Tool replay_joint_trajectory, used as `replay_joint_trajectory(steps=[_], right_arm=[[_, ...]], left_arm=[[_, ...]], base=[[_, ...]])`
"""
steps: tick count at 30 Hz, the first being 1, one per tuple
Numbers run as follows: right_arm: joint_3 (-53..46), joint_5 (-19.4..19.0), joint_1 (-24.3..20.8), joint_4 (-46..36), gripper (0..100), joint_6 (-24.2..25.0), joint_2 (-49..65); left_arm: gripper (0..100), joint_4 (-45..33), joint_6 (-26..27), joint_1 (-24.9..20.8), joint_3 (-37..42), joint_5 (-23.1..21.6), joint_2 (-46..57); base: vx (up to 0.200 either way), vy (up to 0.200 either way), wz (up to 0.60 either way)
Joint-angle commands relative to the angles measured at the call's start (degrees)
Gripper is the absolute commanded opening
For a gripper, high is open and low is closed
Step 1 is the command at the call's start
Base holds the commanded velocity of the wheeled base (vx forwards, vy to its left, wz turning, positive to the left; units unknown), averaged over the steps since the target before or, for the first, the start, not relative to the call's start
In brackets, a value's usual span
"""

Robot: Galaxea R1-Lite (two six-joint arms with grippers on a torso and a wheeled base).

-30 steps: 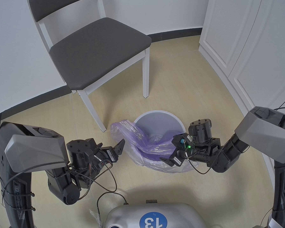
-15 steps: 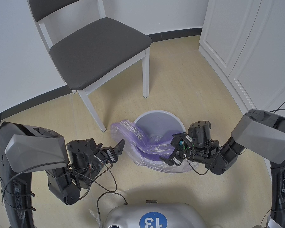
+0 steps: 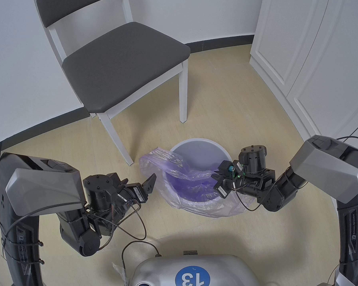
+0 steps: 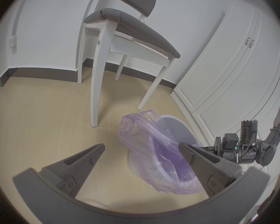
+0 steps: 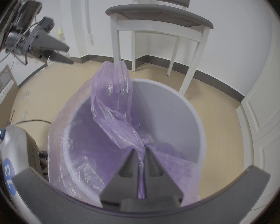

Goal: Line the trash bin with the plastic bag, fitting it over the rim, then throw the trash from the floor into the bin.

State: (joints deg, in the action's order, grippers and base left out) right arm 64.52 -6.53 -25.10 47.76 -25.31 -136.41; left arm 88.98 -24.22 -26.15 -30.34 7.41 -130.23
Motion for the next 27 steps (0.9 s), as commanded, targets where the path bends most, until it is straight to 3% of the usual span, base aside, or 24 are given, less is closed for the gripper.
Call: replay_joint_trajectory(steps=[1,5,8,27], right_arm=[[2.18,-0.32,1.63,-0.13,0,3.16,1.85],[8.16,-0.76,2.42,-0.57,0,11.77,1.32],[11.24,-0.67,2.42,-1.18,0,15.29,0.62],[32.68,-0.06,5.15,-14.36,0,15.90,-7.11]], left_arm=[[100,1.02,-0.04,0.22,0.02,-0.03,0.24],[100,1.02,-0.04,0.22,0.02,0.06,0.15],[100,1.02,-0.04,0.13,0.20,0.06,0.15],[100,1.02,-0.12,0.48,-0.16,0.15,0.07]], base=[[0.000,0.000,0.00],[0.000,0.000,0.00],[0.000,0.000,0.00],[0.000,0.000,0.00]])
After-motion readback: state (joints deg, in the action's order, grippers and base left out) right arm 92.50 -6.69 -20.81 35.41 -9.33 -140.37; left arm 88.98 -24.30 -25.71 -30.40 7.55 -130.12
